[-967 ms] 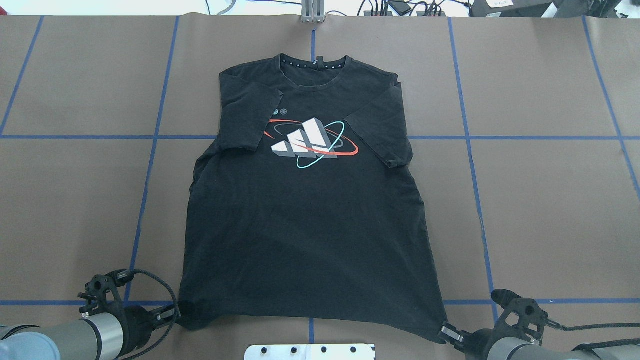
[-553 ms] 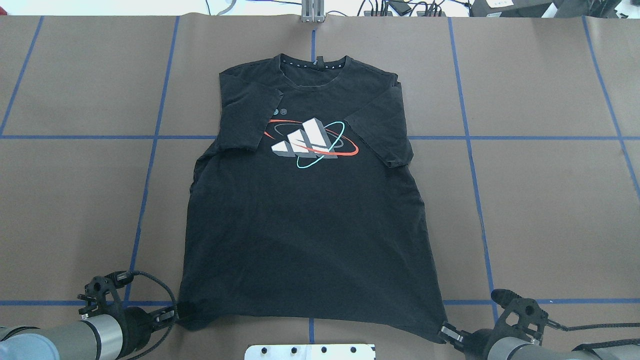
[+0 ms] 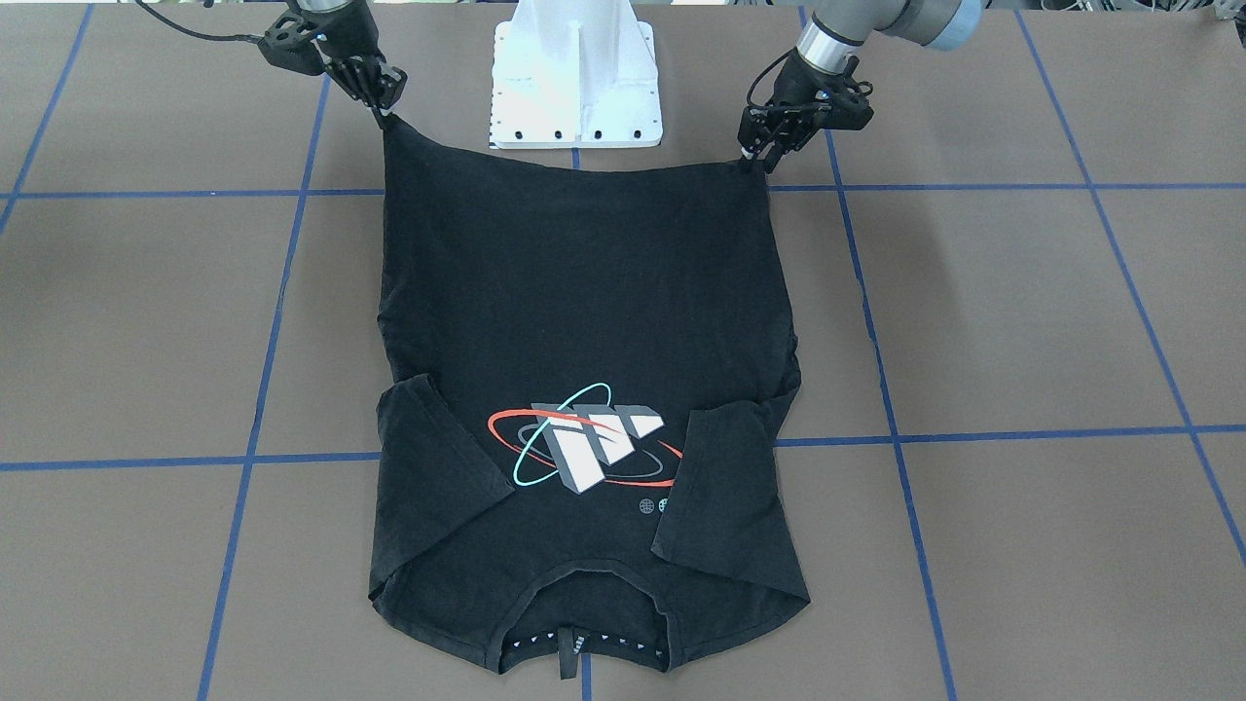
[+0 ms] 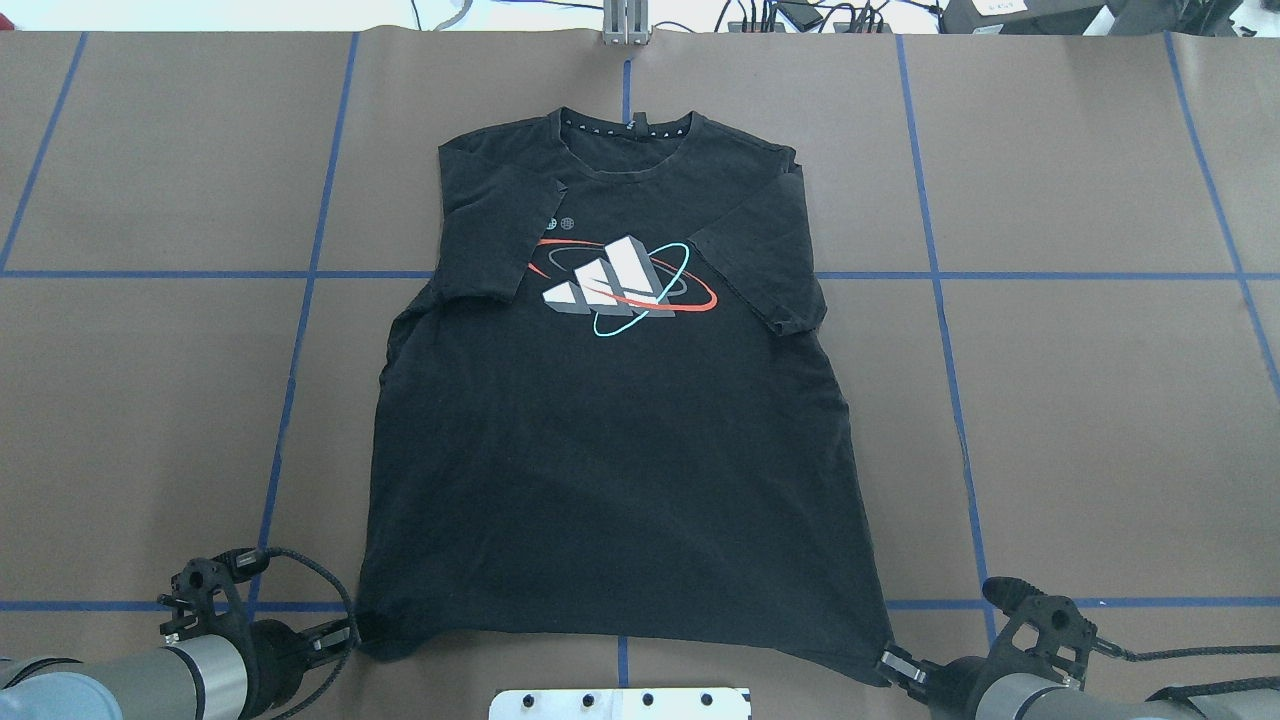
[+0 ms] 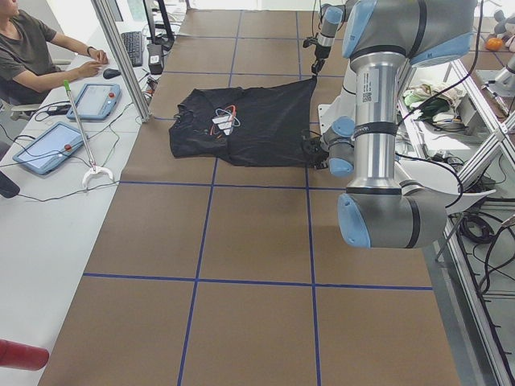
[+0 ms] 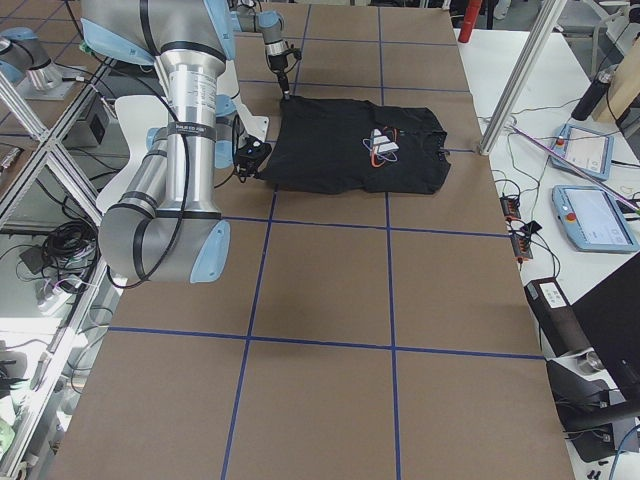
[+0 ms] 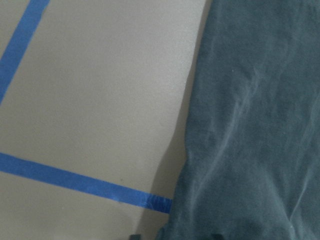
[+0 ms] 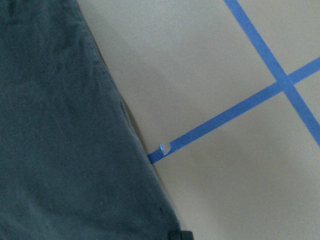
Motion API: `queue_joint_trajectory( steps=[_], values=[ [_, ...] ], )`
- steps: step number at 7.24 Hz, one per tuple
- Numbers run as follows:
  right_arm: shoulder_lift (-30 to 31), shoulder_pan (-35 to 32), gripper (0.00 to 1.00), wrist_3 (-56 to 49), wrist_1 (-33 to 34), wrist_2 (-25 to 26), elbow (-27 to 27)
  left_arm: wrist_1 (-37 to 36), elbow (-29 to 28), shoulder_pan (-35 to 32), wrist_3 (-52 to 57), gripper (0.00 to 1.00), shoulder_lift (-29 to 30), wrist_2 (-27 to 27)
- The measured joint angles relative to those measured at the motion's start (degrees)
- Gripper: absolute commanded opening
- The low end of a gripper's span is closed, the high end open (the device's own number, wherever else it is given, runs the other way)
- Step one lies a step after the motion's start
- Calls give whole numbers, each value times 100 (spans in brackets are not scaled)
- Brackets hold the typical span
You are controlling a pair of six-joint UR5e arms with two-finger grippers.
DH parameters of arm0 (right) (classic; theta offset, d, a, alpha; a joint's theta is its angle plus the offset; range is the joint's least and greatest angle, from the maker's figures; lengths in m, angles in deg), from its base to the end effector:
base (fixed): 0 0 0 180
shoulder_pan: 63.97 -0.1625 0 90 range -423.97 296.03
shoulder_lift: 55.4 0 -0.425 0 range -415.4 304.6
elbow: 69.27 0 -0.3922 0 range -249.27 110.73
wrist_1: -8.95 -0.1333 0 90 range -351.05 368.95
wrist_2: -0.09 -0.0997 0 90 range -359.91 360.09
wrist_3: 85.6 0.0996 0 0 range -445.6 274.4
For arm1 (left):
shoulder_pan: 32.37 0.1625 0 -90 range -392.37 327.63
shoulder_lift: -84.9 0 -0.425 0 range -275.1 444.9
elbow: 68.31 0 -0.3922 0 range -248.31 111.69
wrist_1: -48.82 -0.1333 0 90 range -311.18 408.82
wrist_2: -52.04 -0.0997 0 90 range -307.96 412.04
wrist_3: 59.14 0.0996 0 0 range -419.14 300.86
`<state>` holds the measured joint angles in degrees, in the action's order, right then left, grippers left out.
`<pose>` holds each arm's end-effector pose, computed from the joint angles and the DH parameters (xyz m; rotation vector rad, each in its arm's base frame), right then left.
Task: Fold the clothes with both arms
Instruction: 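Grasp both hem corners nearest the robot with the left and right grippers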
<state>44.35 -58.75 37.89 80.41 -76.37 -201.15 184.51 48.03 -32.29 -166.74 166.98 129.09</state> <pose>-0.4108 -0.1197 0.3570 -0.0847 -0.9162 0.5631 0.4446 -0.1550 0.4122 0.0285 1.1395 -0.3986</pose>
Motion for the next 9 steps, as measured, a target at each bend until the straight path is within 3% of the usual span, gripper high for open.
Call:
queue_joint_trajectory(
  steps=[2,3,4,9],
  values=[
    [5,-2,0,0,0,0,-3,-6,3,55,-34,48,1,5],
    [7,-3,0,0,0,0,-3,-7,3,77,-43,31,-1,9],
    [8,-3,0,0,0,0,-4,-7,2,89,-48,2,-4,11],
    [13,-3,0,0,0,0,-9,-35,74,84,-292,0,-76,-83]
  ],
)
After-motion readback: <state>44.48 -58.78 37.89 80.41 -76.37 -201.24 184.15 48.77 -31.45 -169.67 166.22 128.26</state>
